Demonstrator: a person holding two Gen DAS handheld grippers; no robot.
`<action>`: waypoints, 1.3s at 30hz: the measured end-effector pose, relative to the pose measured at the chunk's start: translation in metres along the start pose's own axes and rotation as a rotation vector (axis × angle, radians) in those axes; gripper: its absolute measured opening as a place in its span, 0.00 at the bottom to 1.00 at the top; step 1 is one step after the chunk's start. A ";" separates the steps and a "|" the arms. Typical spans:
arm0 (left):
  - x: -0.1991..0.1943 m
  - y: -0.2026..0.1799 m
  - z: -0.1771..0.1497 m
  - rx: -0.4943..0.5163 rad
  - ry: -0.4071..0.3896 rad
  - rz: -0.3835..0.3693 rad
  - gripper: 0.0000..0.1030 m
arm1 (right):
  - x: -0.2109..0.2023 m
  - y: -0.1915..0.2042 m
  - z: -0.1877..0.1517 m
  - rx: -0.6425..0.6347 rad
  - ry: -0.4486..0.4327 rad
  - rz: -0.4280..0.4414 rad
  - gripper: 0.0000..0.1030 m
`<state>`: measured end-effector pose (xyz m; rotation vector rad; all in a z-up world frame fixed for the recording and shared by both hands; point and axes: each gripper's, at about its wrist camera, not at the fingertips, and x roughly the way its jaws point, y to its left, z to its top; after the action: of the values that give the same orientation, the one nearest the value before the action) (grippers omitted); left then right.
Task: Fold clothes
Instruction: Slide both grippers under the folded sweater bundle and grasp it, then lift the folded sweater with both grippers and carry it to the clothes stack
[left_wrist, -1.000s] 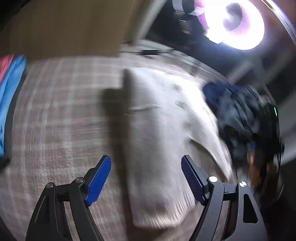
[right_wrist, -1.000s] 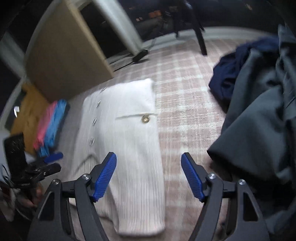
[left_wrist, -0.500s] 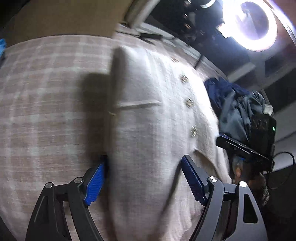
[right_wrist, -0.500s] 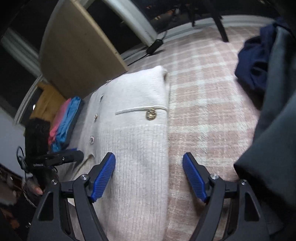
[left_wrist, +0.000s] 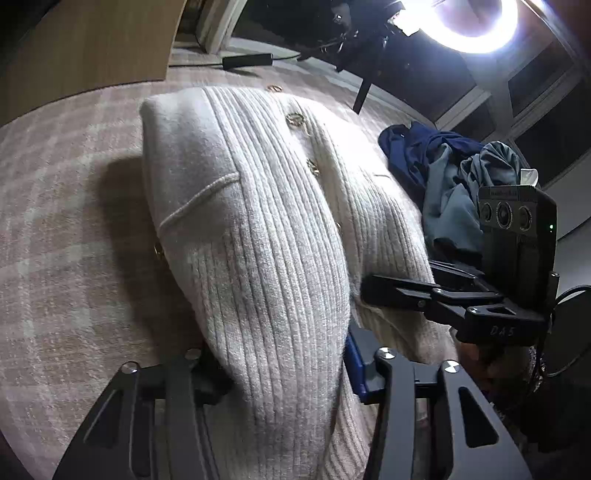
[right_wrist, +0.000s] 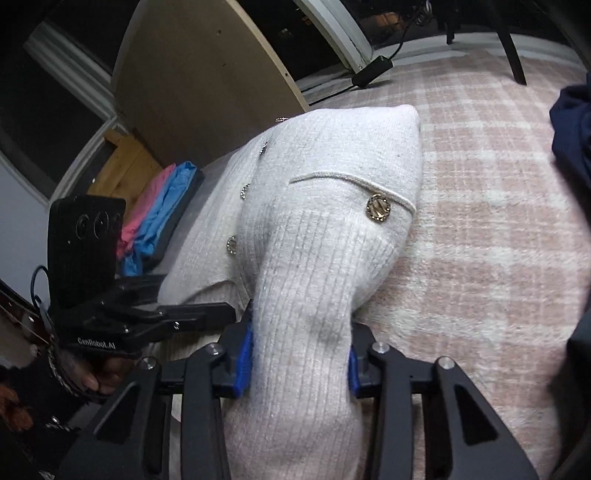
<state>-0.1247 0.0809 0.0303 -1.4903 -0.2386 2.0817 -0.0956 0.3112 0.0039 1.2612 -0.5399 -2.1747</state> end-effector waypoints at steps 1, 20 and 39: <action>0.001 -0.002 0.001 -0.002 0.006 -0.007 0.38 | 0.000 0.000 0.000 0.010 0.000 0.014 0.35; -0.094 -0.042 -0.018 0.020 -0.137 0.113 0.25 | -0.021 0.101 0.015 -0.056 -0.055 0.142 0.33; -0.316 0.138 -0.052 0.118 -0.321 0.243 0.26 | 0.109 0.369 0.061 -0.285 -0.135 0.165 0.32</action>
<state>-0.0537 -0.2109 0.2062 -1.1590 -0.0545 2.4811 -0.0941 -0.0364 0.1806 0.8922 -0.3571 -2.1178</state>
